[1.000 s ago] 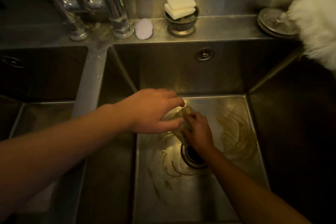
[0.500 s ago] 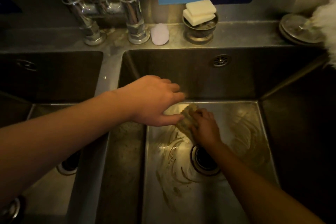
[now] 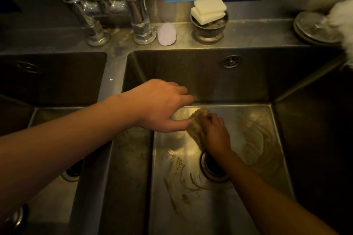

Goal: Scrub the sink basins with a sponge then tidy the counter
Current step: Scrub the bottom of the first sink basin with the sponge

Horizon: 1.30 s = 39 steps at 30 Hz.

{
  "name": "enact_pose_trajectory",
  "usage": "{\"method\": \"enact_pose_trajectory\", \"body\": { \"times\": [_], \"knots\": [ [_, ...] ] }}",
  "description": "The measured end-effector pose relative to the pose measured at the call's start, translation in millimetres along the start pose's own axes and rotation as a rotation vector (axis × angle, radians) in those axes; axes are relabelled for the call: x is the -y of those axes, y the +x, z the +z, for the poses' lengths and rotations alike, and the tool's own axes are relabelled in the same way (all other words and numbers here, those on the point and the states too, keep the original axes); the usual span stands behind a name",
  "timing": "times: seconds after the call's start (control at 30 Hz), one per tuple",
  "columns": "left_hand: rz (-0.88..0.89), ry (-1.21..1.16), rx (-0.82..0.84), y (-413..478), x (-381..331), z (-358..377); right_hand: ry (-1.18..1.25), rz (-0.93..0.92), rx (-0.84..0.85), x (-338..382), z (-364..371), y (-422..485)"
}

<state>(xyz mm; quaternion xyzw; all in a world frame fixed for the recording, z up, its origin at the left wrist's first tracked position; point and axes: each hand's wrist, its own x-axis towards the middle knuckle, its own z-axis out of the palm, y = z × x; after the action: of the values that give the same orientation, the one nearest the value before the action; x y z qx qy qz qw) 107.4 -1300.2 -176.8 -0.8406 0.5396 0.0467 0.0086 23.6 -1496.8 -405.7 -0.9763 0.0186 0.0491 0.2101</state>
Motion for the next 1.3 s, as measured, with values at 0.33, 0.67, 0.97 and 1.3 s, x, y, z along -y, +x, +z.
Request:
{"method": "enact_pose_trajectory", "body": {
  "times": [0.33,0.67,0.97,1.3],
  "knots": [
    [-0.019,-0.021,0.000,1.4,0.2,-2.2,-0.017,0.038,-0.012,-13.0,-9.5,5.2],
    [-0.054,-0.019,0.016,2.6,-2.3,-3.6,-0.022,-0.110,0.136,48.3,10.4,-18.2],
    [-0.039,-0.013,-0.012,4.2,-0.6,-0.6,-0.012,0.187,0.053,13.8,-4.9,-8.0],
    [0.002,-0.096,-0.064,-15.2,36.9,-43.4,0.082,0.205,0.032,16.1,-2.4,-13.8]
  ]
}}
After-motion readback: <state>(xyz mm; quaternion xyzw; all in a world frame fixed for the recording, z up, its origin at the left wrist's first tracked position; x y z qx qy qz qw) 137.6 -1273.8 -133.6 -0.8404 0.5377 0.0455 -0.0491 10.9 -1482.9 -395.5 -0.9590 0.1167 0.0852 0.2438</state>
